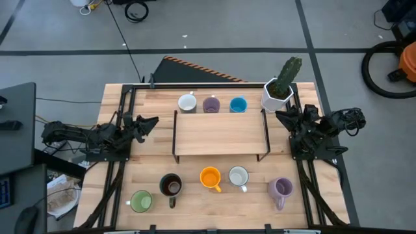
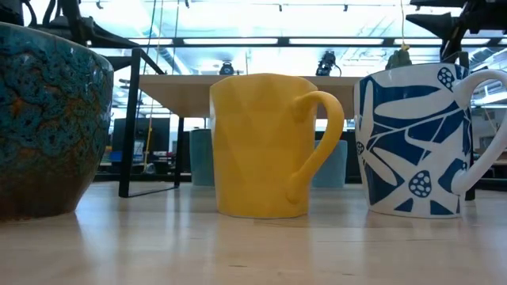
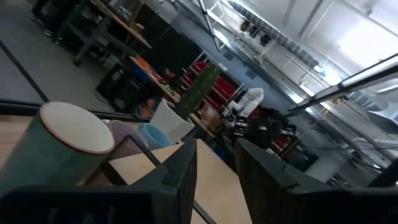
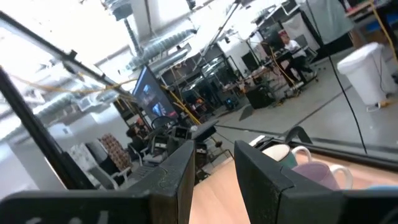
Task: Place coffee mugs
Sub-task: Put the purple cup on the shelf
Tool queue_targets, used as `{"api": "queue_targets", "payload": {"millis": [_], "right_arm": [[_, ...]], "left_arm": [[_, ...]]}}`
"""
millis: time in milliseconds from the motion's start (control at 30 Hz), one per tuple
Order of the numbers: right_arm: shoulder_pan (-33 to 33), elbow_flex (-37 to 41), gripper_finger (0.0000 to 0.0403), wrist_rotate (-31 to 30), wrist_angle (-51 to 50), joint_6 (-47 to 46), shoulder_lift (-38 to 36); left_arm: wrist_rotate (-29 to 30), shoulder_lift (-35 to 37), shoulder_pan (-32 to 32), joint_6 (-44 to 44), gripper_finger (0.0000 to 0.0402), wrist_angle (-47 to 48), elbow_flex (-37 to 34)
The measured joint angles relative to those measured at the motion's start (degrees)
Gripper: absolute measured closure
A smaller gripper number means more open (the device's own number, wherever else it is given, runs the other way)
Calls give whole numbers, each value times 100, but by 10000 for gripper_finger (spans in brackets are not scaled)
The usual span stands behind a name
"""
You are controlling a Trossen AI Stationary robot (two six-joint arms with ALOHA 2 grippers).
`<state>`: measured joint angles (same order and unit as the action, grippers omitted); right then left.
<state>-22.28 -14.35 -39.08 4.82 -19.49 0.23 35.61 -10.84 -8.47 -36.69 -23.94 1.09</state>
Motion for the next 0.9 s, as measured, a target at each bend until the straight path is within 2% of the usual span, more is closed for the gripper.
{"api": "queue_targets", "payload": {"millis": [133,267,400,700,900], "right_arm": [[0,0,282,79,-14,88,81],[0,-120,282,779,-35,448,223],[0,-447,282,820,-161,598,635],[0,-1564,282,575,-1080,631,2473],[0,-2468,282,599,-1933,542,3685]], "left_arm": [[86,-1,0,0,285,-1,-1],[324,-1,0,25,285,6,-1],[516,-1,1,-1,285,19,-1],[389,-3,0,932,285,30,-1],[-280,-3,0,1525,285,72,115]]}}
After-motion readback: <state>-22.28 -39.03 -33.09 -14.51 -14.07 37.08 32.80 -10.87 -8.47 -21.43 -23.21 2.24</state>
